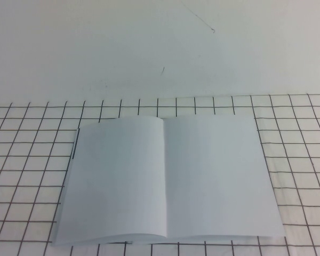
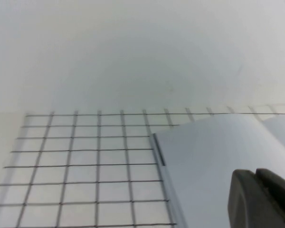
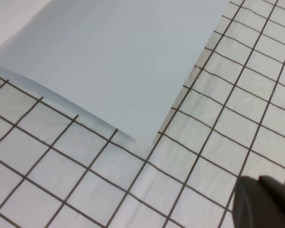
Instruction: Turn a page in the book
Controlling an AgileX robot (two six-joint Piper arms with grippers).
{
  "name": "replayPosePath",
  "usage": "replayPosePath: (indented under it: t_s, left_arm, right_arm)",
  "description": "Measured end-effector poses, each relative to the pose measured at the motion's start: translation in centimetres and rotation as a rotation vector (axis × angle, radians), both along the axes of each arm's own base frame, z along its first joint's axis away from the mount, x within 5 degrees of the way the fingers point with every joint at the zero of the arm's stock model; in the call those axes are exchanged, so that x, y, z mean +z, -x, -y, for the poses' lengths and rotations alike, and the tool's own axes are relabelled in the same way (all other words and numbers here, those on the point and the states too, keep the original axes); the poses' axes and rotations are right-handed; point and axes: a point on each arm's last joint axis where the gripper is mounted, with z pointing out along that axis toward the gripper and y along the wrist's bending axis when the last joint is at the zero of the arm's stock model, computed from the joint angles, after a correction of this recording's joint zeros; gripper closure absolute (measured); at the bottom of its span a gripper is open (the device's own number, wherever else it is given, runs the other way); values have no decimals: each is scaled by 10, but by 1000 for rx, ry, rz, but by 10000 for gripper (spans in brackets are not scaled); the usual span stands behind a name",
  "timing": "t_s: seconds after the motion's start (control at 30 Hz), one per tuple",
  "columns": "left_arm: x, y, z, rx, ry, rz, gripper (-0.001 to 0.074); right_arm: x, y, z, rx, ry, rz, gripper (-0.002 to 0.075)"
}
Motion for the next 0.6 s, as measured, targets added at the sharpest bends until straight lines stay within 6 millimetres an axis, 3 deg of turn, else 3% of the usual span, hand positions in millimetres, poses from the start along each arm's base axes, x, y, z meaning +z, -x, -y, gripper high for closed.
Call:
replayPosePath:
  t_s: [0.17,0.37,0.6]
  left_arm:
    - [-24,-4,-7,131,-20,-50,738]
    - [-62,-7,-7,150,10,-136,738]
    - [-65,-7,-6,143,29,-159,738]
  right_arm:
    - [0,0,0,0,-2,0,724]
    - [0,0,0,0,-2,0,724]
    - [0,0,0,0,-1,-2,725]
